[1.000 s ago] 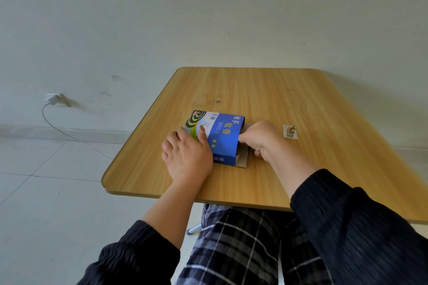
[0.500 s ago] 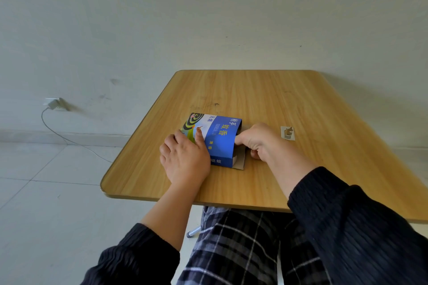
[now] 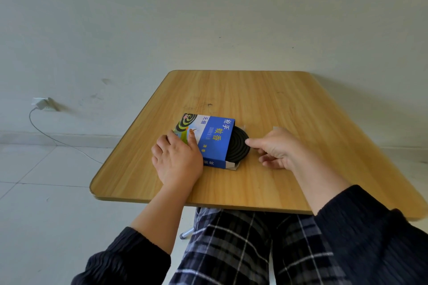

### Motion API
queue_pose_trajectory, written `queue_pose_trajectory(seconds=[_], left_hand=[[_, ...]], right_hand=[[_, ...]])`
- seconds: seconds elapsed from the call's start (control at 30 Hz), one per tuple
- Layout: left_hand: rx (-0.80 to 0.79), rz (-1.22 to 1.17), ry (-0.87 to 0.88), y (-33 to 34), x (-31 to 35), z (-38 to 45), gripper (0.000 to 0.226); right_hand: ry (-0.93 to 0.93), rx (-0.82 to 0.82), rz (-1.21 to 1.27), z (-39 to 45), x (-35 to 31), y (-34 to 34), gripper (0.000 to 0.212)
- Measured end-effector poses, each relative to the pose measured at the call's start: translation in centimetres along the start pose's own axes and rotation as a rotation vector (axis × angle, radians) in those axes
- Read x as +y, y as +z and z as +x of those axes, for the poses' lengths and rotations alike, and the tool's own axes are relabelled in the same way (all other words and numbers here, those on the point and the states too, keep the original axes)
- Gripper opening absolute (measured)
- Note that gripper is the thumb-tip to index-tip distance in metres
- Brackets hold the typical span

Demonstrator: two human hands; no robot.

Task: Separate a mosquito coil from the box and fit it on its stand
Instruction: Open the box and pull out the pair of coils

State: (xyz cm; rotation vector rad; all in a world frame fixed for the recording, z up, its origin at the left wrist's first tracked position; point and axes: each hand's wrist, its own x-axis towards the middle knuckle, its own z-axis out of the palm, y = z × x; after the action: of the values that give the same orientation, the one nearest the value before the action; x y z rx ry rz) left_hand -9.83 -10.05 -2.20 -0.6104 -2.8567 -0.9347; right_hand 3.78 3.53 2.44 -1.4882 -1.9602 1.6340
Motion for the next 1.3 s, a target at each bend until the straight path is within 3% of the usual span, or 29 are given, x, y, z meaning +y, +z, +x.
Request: queue_pose_trajectory(seconds=[0.13, 0.3, 0.6, 0.9, 1.0, 1.07, 1.17, 1.23, 1.3], left_hand=[[-0.017, -0.027, 0.039, -0.1, 0.1, -0.2, 0.070], [-0.060, 0.098, 0.331, -0.4, -0.5, -1.4, 0.085], [-0.088, 0.210, 0.249, 0.2, 0.0, -0.2, 0.076], [-0.114, 0.217, 0.125, 0.0, 1.9, 3.1, 0.079], [0.009, -0.180, 0.123, -0.7, 3.8, 2.1, 0.090], [-0.134, -0.714, 0.045, -1.2, 5.7, 0.5, 0.096], [-0.536, -1.378, -0.192, -1.5, 7.3, -1.5, 0.066], [-0.630, -1.582, -0.315, -0.8, 7.1, -1.9, 0.041], [-0.653, -1.631, -0.357, -0.4, 6.6, -2.0, 0.030]], right_hand=[[0.005, -0.048, 0.104, 0.0, -0.8, 1.2, 0.045], [0.027, -0.057, 0.205, -0.1, -0.7, 1.7, 0.031], [0.048, 0.002, 0.507, -0.4, 0.7, 0.2, 0.013], [-0.156, 0.217, 0.630, -0.1, 0.3, -1.5, 0.010], [-0.219, 0.161, 0.666, -0.4, 0.1, -1.4, 0.013], [-0.244, 0.070, 0.738, -0.9, -0.2, -0.9, 0.010], [-0.268, -0.053, 0.780, -1.5, -0.1, -0.1, 0.011], [-0.291, -0.077, 0.728, -1.8, 0.3, 0.0, 0.014], [-0.314, -0.039, 0.657, -1.9, 0.7, -0.3, 0.013]])
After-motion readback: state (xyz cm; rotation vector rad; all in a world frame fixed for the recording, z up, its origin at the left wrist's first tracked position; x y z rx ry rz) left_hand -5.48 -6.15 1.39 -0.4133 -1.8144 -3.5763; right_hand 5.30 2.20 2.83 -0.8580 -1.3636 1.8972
